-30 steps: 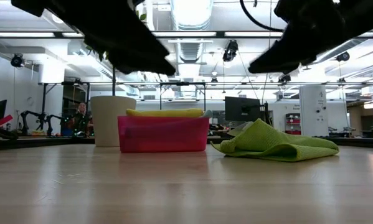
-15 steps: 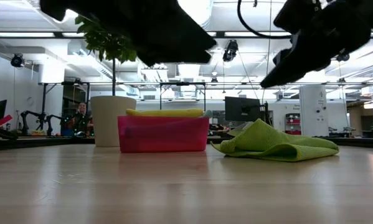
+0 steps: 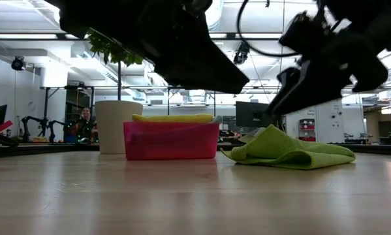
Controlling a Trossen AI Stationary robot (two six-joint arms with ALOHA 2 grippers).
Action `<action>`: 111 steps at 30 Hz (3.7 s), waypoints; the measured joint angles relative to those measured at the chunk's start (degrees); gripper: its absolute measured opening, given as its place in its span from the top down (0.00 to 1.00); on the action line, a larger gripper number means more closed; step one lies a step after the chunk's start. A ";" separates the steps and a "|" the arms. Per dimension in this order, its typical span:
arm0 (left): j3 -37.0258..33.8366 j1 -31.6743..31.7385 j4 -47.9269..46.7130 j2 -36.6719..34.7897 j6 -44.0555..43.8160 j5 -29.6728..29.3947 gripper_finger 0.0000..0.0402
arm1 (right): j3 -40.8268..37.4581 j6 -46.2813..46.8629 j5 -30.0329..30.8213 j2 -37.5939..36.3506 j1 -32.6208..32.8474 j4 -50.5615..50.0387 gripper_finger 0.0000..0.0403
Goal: Fold microfiber towels
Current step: Fold the green microfiber cloth
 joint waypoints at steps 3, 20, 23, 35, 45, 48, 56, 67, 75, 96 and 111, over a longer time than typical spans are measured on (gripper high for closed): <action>-0.12 0.13 -0.17 -0.07 0.02 0.01 0.52 | 1.95 -1.06 0.14 2.80 -0.05 -3.96 0.55; -0.05 1.27 0.67 -0.18 0.27 0.14 0.52 | 13.80 -7.22 -0.38 10.83 -0.76 -17.90 0.95; -0.05 1.39 0.70 -0.22 1.48 0.20 0.52 | 15.12 -6.46 -0.36 8.94 -0.74 -19.41 0.97; -0.18 2.16 -1.72 -7.75 8.88 -12.09 0.52 | 17.69 -0.78 0.23 -5.40 -0.42 -21.60 0.98; -0.29 2.24 -1.71 -8.17 8.59 -13.39 0.52 | 18.01 1.72 0.80 -5.00 -0.24 -18.53 0.98; -0.31 1.96 -1.93 -8.07 8.54 -13.34 0.54 | 18.01 1.79 0.80 -4.69 -0.24 -17.61 0.98; -0.29 0.80 -2.38 -8.07 10.32 -12.63 0.95 | 18.01 5.28 2.33 -3.41 -0.24 -17.41 0.98; -0.29 -0.45 -4.34 -9.43 10.08 -9.23 1.00 | 17.99 8.39 1.41 -1.34 -0.24 -14.87 0.85; -0.05 -0.80 -13.87 -14.76 5.23 -0.73 1.00 | 18.04 6.46 1.47 -5.84 -0.24 -16.60 0.60; -4.47 -9.99 -28.13 -18.77 -9.29 10.82 1.00 | 16.79 4.84 0.99 5.63 -0.11 -4.83 0.50; -9.28 -11.72 -25.72 -17.92 -17.39 10.65 1.00 | 25.15 1.22 -10.03 26.71 -0.35 5.11 0.96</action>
